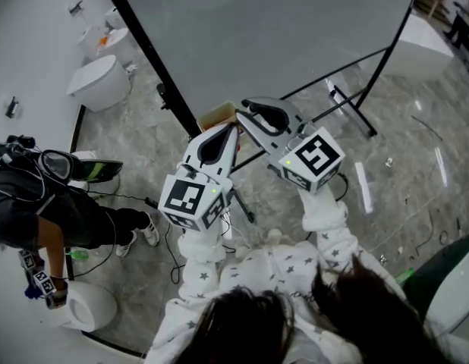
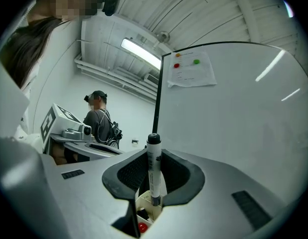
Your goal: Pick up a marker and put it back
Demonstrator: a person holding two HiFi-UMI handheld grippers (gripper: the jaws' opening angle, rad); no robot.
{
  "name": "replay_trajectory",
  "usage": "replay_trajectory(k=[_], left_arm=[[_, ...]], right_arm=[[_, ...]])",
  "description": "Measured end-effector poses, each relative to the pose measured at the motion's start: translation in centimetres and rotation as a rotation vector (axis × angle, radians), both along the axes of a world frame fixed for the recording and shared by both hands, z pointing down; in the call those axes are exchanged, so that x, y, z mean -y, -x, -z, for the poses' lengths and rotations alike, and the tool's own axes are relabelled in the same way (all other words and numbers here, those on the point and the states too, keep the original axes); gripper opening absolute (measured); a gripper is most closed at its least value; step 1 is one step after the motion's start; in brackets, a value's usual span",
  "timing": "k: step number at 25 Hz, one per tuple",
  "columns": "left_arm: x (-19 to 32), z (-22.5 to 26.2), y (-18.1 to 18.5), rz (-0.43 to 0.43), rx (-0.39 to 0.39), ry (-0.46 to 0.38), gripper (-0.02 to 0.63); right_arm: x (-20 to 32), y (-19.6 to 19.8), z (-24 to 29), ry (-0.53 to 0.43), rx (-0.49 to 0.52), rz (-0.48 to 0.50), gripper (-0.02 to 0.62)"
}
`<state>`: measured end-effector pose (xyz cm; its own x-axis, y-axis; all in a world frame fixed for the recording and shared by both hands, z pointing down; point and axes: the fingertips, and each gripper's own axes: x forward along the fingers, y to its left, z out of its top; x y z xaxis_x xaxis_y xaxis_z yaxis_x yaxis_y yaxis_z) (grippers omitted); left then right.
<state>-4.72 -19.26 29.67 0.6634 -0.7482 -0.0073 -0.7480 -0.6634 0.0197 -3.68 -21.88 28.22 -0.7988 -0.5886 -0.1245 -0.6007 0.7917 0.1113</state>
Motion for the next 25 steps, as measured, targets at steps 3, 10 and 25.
replay_trajectory(k=[3,10,25], left_arm=[[-0.2,-0.1,-0.2,-0.002,-0.005,0.001,0.002],[-0.8,0.3,0.6,0.011,0.001,0.009,0.002],[-0.2,0.0,1.3,0.039,-0.006,0.010,0.002]], right_arm=[[-0.2,-0.1,-0.1,0.002,0.002,0.002,0.081],[-0.6,-0.5,0.2,0.006,0.002,0.003,0.081],[-0.2,-0.1,0.4,0.000,0.010,0.025,0.081]])
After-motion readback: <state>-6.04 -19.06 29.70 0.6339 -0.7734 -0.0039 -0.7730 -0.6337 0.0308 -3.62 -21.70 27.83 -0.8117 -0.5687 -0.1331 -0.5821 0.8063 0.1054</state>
